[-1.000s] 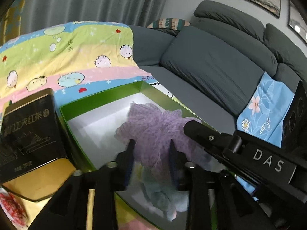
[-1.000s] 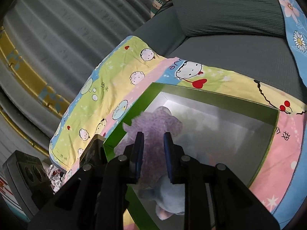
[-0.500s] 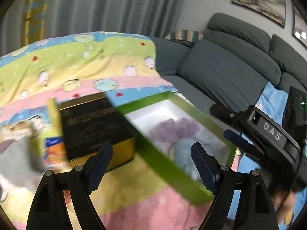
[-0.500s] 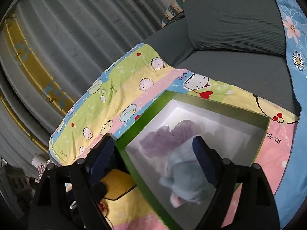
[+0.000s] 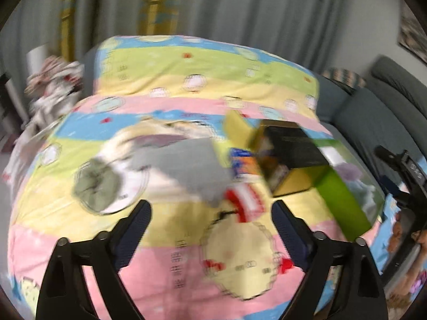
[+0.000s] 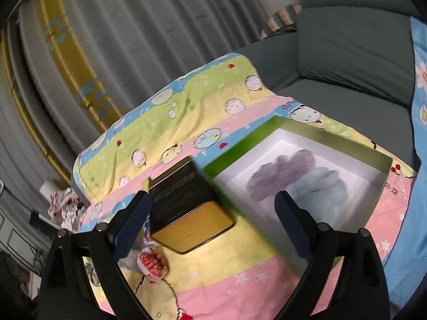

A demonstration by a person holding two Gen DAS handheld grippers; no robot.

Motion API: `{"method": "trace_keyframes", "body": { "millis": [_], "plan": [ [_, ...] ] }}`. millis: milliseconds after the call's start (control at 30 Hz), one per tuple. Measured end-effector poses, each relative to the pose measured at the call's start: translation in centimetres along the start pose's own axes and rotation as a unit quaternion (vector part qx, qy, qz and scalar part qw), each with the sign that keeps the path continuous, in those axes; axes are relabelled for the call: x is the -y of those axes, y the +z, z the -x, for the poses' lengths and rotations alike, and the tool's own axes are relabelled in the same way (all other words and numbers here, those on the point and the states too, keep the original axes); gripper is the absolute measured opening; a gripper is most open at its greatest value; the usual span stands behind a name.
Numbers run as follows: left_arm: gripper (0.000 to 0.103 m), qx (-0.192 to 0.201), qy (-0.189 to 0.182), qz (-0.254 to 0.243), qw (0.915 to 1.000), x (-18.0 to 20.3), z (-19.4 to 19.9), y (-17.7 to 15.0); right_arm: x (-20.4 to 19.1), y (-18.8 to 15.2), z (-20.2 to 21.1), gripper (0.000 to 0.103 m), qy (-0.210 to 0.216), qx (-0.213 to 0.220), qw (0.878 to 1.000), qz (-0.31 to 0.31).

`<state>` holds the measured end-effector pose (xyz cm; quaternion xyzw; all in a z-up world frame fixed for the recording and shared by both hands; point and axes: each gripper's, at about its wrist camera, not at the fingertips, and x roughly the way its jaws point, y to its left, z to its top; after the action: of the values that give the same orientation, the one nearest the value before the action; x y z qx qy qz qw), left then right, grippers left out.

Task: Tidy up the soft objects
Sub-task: 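Move the right tool back to the green knitted cloth on the bed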

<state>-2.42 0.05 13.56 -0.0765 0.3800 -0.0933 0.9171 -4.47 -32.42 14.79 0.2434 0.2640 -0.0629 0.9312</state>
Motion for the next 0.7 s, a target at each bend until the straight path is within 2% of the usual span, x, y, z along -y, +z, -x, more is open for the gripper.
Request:
{"method": "trace_keyframes", "body": {
  "millis": [67,200,333,433,600,700],
  "plan": [
    [0.095,0.012,0.017,0.030,0.9993,-3.4,-0.1,-0.9,-1.8,-0.6,-0.1,0.094,0.019,-0.010,1.000,0.015],
    [0.095,0.004,0.074,0.084,0.9937,-8.4,-0.9,-2.0,-5.4,-2.1,-0.9,0.095,0.056,-0.039,0.996,0.052],
    [0.095,0.013,0.115,0.119,0.9861,-12.1,-0.4,-1.6,-9.7,-4.4,-2.4,0.095,0.111,-0.087,0.986,0.090],
    [0.095,0.018,0.147,0.145,0.9782,-14.7,0.5,-1.7,-12.9,-6.6,-4.1,0.095,0.149,-0.133,0.973,0.113],
    [0.095,0.005,0.177,0.192,0.9654,-18.5,0.8,-2.0,-19.6,-11.7,-7.8,0.093,0.194,-0.224,0.943,0.153],
    [0.095,-0.002,0.197,0.204,0.9589,-19.9,0.7,-2.1,-23.6,-14.4,-10.5,0.082,0.205,-0.264,0.928,0.165]
  ]
}}
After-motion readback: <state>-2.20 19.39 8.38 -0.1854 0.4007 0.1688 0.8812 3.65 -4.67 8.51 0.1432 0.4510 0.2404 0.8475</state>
